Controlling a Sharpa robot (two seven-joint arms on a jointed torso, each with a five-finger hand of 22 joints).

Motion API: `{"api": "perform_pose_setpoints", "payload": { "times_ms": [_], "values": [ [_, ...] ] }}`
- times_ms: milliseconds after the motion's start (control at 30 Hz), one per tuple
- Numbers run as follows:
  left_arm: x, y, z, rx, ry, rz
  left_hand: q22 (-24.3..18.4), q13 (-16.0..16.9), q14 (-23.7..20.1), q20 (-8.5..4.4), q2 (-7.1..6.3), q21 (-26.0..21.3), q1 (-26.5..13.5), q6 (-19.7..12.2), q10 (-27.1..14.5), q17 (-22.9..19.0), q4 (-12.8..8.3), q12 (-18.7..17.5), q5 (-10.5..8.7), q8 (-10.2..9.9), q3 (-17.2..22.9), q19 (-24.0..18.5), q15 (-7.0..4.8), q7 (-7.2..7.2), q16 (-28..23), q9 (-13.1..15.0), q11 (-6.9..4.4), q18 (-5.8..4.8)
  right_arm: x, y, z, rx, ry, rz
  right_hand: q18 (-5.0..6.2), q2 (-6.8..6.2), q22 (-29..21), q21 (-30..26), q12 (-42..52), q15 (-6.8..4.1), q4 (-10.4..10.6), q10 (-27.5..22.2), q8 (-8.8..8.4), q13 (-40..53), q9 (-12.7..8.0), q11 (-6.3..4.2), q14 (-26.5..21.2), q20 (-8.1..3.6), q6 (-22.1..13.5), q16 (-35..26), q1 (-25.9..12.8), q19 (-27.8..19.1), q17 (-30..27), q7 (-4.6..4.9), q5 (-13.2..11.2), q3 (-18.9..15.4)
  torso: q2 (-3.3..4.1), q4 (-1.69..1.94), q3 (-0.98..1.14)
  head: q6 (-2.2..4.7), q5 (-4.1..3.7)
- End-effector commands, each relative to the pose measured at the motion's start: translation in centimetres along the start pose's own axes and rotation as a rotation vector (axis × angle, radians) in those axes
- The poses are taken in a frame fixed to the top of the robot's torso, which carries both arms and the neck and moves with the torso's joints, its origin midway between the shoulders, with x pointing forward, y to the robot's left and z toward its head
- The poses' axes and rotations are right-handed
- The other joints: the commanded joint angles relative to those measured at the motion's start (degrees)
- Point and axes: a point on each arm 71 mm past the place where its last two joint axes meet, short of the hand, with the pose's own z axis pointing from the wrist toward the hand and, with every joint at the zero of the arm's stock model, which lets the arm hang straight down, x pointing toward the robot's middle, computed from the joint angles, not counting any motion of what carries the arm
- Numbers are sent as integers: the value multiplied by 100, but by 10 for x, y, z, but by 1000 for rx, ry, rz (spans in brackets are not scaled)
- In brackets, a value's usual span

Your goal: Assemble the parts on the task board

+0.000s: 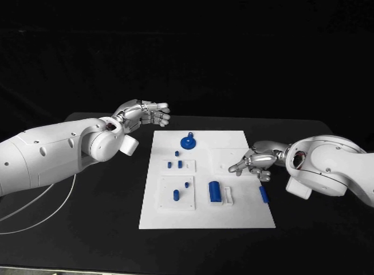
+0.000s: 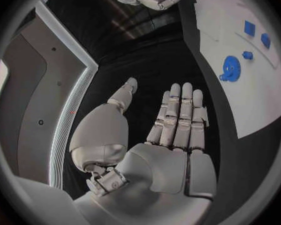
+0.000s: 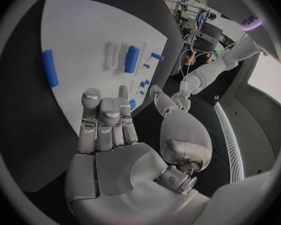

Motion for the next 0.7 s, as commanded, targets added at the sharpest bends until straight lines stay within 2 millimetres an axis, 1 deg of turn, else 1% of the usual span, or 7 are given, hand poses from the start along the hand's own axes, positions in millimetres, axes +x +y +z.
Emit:
{"api": "perform_pose_setpoints", "payload": {
  "times_ms": [33, 133, 200, 267, 367, 533, 700],
  "values": [
    [3, -1, 1, 10, 19, -6, 8, -5, 4, 10, 4, -27, -6, -45, -11, 9, -28, -25, -39, 14, -1, 32, 18, -7, -28, -10, 29, 80, -12, -10, -4, 36, 2, -38, 303, 45, -11, -28, -22, -17, -50, -2, -12, 10, 12, 14, -14, -45, -42, -9, 68, 1, -3, 1, 23, 6, -1, 3, 4, 20, -58],
    [4, -1, 1, 10, 21, -7, 9, -5, 4, 10, 4, -28, -6, -45, -10, 10, -29, -25, -39, 15, -2, 32, 18, -7, -28, -10, 29, 80, -23, -28, -10, 100, -2, -84, 303, 80, -13, -24, -23, -14, -101, 0, -10, 13, 21, 16, -9, -51, -44, -7, 164, 12, -2, 3, 47, 44, 1, 0, 2, 28, -112],
    [5, -1, 2, 10, 25, -8, 9, -5, 5, 10, 5, -28, -5, -44, -10, 10, -30, -25, -39, 15, -2, 32, 18, -8, -28, -10, 29, 80, -29, -40, -14, 131, -26, -95, 303, 92, -18, -28, -33, -5, -147, -9, -27, 12, 22, 26, -11, -48, -80, -13, 253, 12, -5, 14, 94, 79, 4, 8, -7, 35, -183],
    [5, -1, 1, 9, 25, -8, 10, -4, 5, 10, 5, -29, -4, -44, -9, 11, -32, -25, -39, 15, -2, 32, 18, -8, -28, -10, 28, 80, -36, -54, -20, 172, -46, -109, 303, 107, -27, -43, -57, 15, -177, -32, -51, 4, 20, 46, -23, -33, -127, -37, 332, -2, -16, 35, 298, 115, 7, 12, -10, 58, -270],
    [5, -1, 2, 9, 25, -8, 11, -4, 6, 10, 6, -29, -3, -43, -8, 12, -33, -24, -39, 16, -2, 33, 18, -8, -28, -10, 28, 80, -40, -69, -28, 220, -41, -113, 303, 104, -29, -45, -62, 18, -185, -33, -38, 1, 30, 48, -22, -23, -106, -41, 337, -4, -18, 36, 309, 102, 4, 5, -10, 57, -343],
    [7, -1, 2, 9, 32, -10, 15, -3, 10, 11, 11, -33, -21, -39, -4, 16, -29, -23, -44, 19, -10, 36, 17, -9, -29, -10, 27, 79, -37, -81, -32, 260, -17, -121, 303, 98, -32, -48, -70, 19, -192, -33, -27, -2, 43, 48, -18, 0, -91, -47, 318, -9, -22, 35, 229, 49, -1, 2, -12, 48, -446],
    [7, -1, 2, 10, 33, -10, 17, -2, 11, 10, 11, -36, -30, -37, -2, 18, -29, -22, -49, 20, -15, 38, 17, -10, -30, -10, 26, 79, -22, -86, -29, 268, 14, -125, 303, 115, -37, -55, -78, 19, -164, -33, -28, -6, 51, 47, -17, 17, -92, -54, 252, -18, -24, 34, 156, -14, 5, 6, 0, 11, -540]
  ]
}}
